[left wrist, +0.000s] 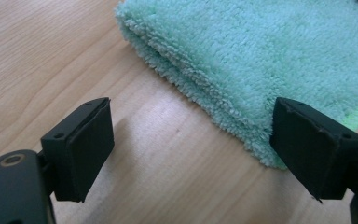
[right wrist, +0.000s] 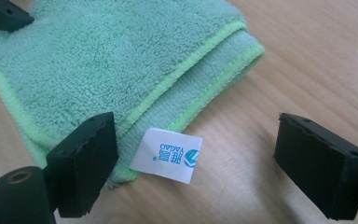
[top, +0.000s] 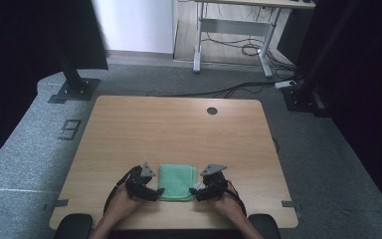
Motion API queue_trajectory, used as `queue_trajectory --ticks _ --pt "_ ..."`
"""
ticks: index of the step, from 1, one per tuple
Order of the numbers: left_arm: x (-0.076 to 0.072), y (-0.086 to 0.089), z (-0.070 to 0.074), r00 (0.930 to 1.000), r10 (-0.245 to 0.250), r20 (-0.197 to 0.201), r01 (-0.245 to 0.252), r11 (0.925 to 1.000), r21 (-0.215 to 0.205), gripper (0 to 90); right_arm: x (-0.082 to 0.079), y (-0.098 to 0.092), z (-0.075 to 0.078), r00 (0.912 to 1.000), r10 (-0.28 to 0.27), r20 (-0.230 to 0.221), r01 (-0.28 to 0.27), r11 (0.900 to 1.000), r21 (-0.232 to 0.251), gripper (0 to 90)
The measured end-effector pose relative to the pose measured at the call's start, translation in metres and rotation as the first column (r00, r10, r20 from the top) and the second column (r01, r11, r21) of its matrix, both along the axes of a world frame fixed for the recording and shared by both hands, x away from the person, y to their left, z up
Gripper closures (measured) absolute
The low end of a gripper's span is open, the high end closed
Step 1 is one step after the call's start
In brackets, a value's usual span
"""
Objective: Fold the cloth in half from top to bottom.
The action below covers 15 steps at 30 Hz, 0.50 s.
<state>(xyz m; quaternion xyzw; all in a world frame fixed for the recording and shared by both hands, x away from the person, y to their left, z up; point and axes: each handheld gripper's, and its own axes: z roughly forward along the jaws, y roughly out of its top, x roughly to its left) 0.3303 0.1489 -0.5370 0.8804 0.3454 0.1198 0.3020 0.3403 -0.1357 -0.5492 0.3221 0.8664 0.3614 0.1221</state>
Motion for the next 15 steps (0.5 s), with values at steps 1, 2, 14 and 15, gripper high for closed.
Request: queue_trajectory --ticks 1,2,14,15 --pt "0.002 0.0 -0.001 1.0 0.004 0.003 -0.004 1.0 -0.004 13.6 0.001 0.0 0.0 1.0 -0.004 0.001 0.004 1.0 -0.001 13.0" --pt "0.003 0.0 -0.001 0.9999 0.011 0.005 -0.011 0.9999 -0.011 13.4 0.003 0.0 0.0 1.0 -0.007 0.005 0.007 1.0 -0.004 13.0" --pt "0.034 -0.001 -0.004 0.9976 0.054 0.043 -0.053 0.998 -0.034 12.6 0.035 0.0 0.001 0.998 -0.06 0.019 0.06 0.998 -0.011 13.8" --pt "0.036 -0.001 -0.004 0.9974 0.055 0.046 -0.053 0.998 -0.035 12.6 0.037 0.0 0.001 0.9976 -0.066 0.019 0.067 0.998 -0.011 13.8"
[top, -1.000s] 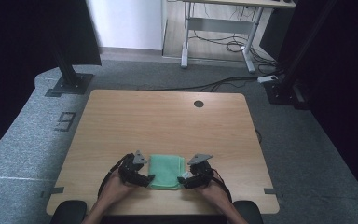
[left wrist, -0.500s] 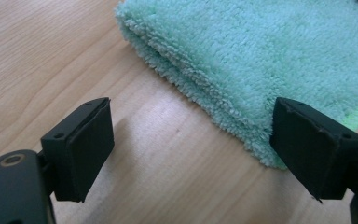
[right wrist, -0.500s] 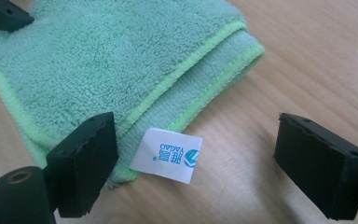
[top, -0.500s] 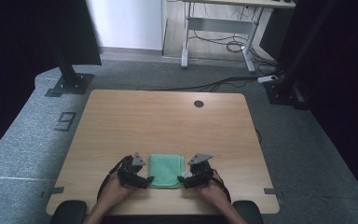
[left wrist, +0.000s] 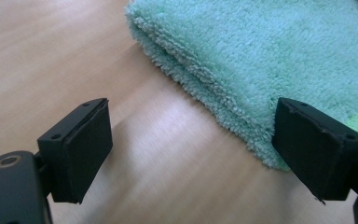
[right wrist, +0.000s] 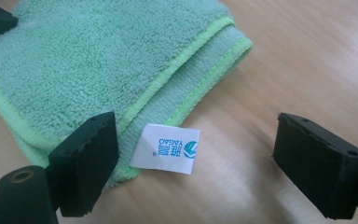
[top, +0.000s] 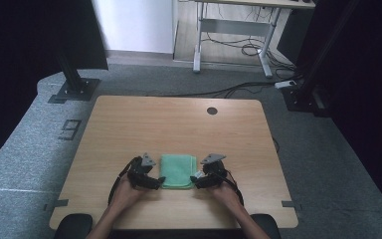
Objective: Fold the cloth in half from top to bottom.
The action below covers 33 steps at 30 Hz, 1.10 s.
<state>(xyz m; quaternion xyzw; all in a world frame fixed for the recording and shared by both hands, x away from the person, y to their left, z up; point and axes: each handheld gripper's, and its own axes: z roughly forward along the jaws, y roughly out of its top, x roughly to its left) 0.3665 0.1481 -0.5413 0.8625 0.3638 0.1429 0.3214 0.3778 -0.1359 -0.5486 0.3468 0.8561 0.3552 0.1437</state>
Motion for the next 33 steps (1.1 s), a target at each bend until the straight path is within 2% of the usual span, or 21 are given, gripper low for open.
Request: queue_trajectory --ticks 4,16,26,33 --pt "0.013 -0.001 -0.002 0.9998 0.015 0.012 -0.014 0.9999 -0.008 11.2 0.01 -0.001 0.0 0.9999 -0.016 -0.002 0.016 1.0 0.0 13.8" --pt "0.046 -0.003 -0.003 0.9983 0.056 0.014 -0.056 0.9981 -0.026 9.1 0.042 -0.005 -0.001 0.9978 -0.067 0.007 0.066 0.998 0.003 14.0" --pt "0.054 0.0 -0.005 0.9976 0.069 0.006 -0.069 0.9963 -0.05 9.1 0.057 -0.004 -0.001 0.9969 -0.078 0.002 0.078 0.997 0.014 14.0" --pt "0.056 0.001 -0.005 0.9979 0.065 0.007 -0.064 0.9968 -0.048 9.1 0.058 -0.004 -0.002 0.997 -0.078 0.0 0.077 0.997 0.024 15.0"
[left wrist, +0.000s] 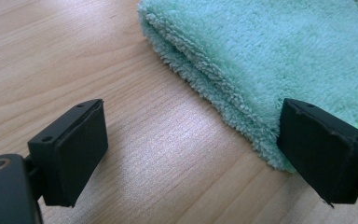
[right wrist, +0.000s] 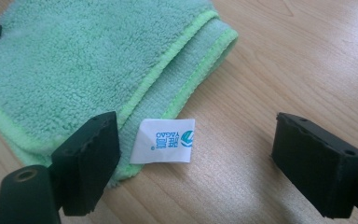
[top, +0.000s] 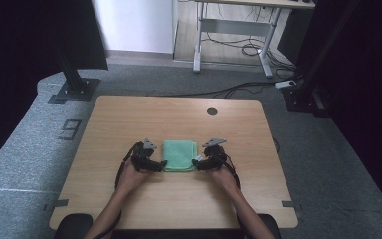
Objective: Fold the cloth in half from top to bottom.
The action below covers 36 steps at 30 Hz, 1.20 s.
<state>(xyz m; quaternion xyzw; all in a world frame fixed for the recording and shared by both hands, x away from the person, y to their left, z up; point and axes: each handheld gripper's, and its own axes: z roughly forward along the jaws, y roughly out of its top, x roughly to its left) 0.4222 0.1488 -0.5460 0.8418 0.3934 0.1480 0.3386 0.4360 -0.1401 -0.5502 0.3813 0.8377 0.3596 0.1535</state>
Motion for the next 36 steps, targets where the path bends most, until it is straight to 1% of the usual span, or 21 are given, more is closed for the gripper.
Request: queue_trajectory --ticks 3,6,8,12,13,16,21,23,24,26,29,31,36 --pt "0.001 0.0 0.0 1.0 0.003 0.003 -0.003 1.0 0.005 9.1 -0.001 0.0 0.0 1.0 0.003 -0.004 -0.003 1.0 0.009 16.3" --pt "0.001 0.0 0.001 1.0 0.004 0.007 -0.004 1.0 0.009 9.1 -0.001 0.001 0.001 1.0 0.006 -0.004 -0.006 1.0 0.0 16.6" --pt "0.0 -0.001 0.003 0.9999 -0.005 0.015 0.004 0.9998 0.022 9.2 -0.001 0.001 0.002 0.9999 0.009 -0.004 -0.009 1.0 -0.005 16.9" --pt "-0.003 -0.001 0.012 0.9989 -0.02 0.042 0.018 0.9984 0.054 12.0 -0.003 0.002 0.006 0.9996 0.023 0.017 -0.023 1.0 0.002 19.3" --pt "-0.004 -0.001 0.014 0.9988 -0.022 0.044 0.02 0.9984 0.053 12.0 -0.005 0.002 0.009 0.9994 0.024 0.025 -0.024 1.0 0.01 19.3" --pt "-0.006 0.001 0.02 0.9983 -0.031 0.05 0.028 0.9984 0.05 11.9 -0.007 0.001 0.014 0.9989 0.036 0.032 -0.037 0.999 0.02 19.1" --pt "-0.015 0.002 0.029 0.9975 -0.055 0.044 0.055 0.9985 0.009 11.0 -0.013 -0.002 0.023 0.9975 0.058 0.041 -0.059 0.998 0.031 17.2" --pt "-0.02 0.002 0.031 0.9968 -0.066 0.044 0.066 0.9978 0.007 9.8 -0.016 -0.005 0.026 0.9974 0.062 0.036 -0.063 0.998 0.029 14.5" --pt "-0.021 0.002 0.032 0.9961 -0.077 0.042 0.076 0.997 0.013 9.3 -0.018 -0.006 0.027 0.997 0.068 0.038 -0.069 0.997 0.028 14.0" --pt "-0.027 0.002 0.033 0.9953 -0.087 0.042 0.087 0.9961 0.017 6.8 -0.02 -0.009 0.028 0.9968 0.073 0.032 -0.074 0.997 0.029 13.9" --pt "-0.033 0.004 0.036 0.9939 -0.102 0.042 0.101 0.9947 0.018 6.4 -0.024 -0.016 0.031 0.9968 0.074 0.029 -0.076 0.996 0.039 13.4" --pt "-0.039 0.007 0.038 0.9936 -0.105 0.042 0.104 0.9944 0.019 6.3 -0.027 -0.021 0.032 0.9969 0.072 0.03 -0.074 0.996 0.047 12.5" --pt "-0.05 0.015 0.042 0.9935 -0.103 0.048 0.102 0.9947 0.012 5.6 -0.035 -0.033 0.037 0.9971 0.067 0.036 -0.069 0.997 0.04 5.9"
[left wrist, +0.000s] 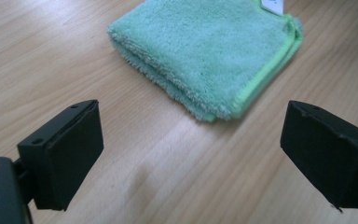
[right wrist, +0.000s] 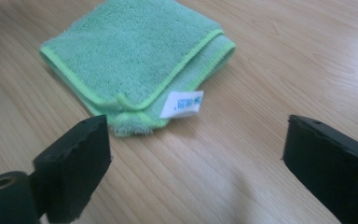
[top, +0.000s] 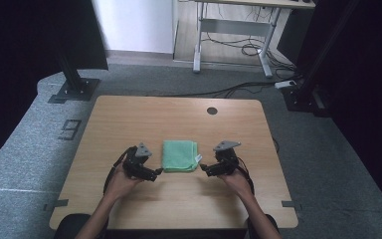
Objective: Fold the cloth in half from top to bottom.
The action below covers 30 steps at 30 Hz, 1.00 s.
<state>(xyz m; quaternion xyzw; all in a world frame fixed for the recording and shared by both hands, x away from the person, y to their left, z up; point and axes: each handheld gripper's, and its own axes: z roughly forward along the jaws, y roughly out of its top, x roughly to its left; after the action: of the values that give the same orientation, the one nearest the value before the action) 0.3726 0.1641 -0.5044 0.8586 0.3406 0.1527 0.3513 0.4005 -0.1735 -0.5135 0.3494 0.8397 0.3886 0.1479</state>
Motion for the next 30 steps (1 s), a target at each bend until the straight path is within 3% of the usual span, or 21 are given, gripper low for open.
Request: queue_trajectory --ticks 18,30 --pt "-0.027 0.034 -0.009 0.9989 0.048 0.004 -0.048 0.9984 0.029 1.4 -0.026 -0.038 0.004 0.9982 -0.055 0.025 0.056 0.998 -0.019 0.0" --pt "-0.033 0.048 -0.025 0.9967 0.079 -0.021 -0.078 0.9966 0.026 0.0 -0.036 -0.051 -0.017 0.9972 -0.075 -0.002 0.075 0.996 -0.04 0.0"
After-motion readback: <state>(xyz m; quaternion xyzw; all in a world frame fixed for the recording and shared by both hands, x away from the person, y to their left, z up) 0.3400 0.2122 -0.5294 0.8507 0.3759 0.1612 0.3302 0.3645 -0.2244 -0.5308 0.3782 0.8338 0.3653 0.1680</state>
